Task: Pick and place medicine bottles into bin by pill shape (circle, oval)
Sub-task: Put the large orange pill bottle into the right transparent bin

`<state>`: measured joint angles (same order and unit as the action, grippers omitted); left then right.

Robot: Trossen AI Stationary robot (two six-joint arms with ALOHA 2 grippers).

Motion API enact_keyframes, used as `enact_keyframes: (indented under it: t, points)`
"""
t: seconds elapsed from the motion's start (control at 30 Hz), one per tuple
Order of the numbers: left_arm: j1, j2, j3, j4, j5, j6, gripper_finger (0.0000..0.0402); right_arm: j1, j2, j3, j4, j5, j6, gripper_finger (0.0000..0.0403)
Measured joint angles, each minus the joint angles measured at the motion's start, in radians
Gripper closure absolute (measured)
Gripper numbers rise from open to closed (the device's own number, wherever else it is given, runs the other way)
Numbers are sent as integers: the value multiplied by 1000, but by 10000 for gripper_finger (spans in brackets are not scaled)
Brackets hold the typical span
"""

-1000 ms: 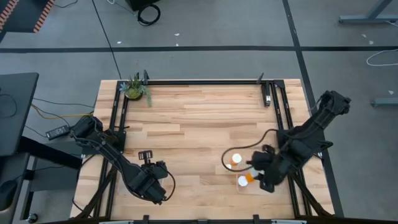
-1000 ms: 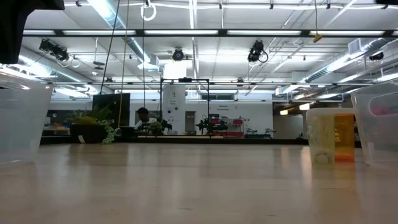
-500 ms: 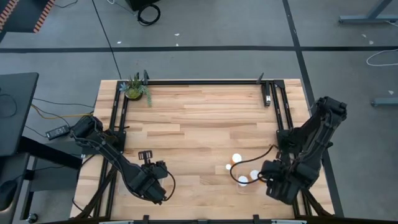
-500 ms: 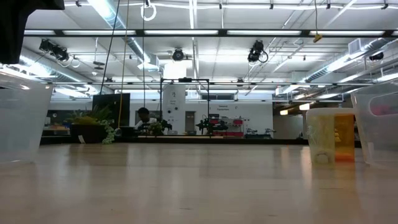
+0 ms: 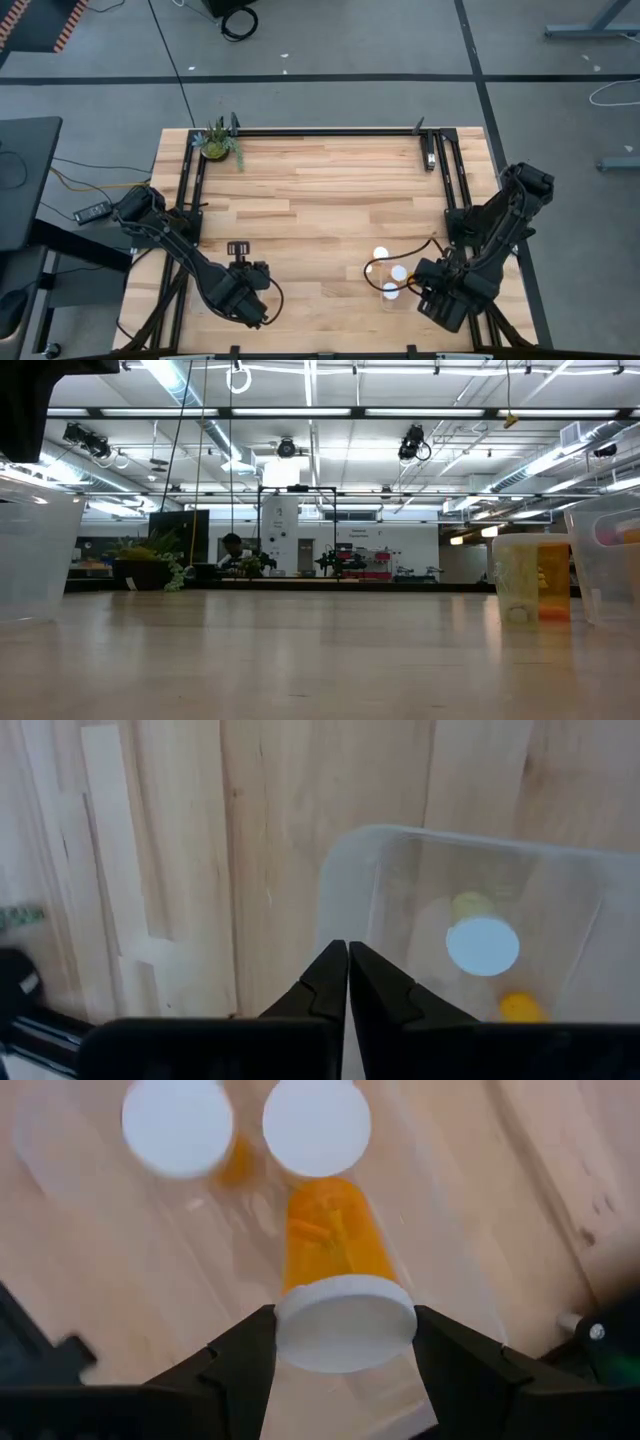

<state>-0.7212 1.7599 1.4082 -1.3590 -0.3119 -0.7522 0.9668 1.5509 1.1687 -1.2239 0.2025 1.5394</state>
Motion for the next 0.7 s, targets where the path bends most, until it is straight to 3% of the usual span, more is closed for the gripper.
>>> enact_keyframes:
  t: [0.1,0.27,0.47,0.7]
  points:
    - [1,0,0,1,-3,44,382,-33,0,0,0,-8,7,175]
    - [1,0,0,0,-3,68,384,-74,0,0,2,-173,10,175]
    - [2,0,0,0,-3,84,375,-88,0,0,53,-270,12,175]
    - [5,0,0,0,-6,84,383,-134,1,-1,56,-324,39,175]
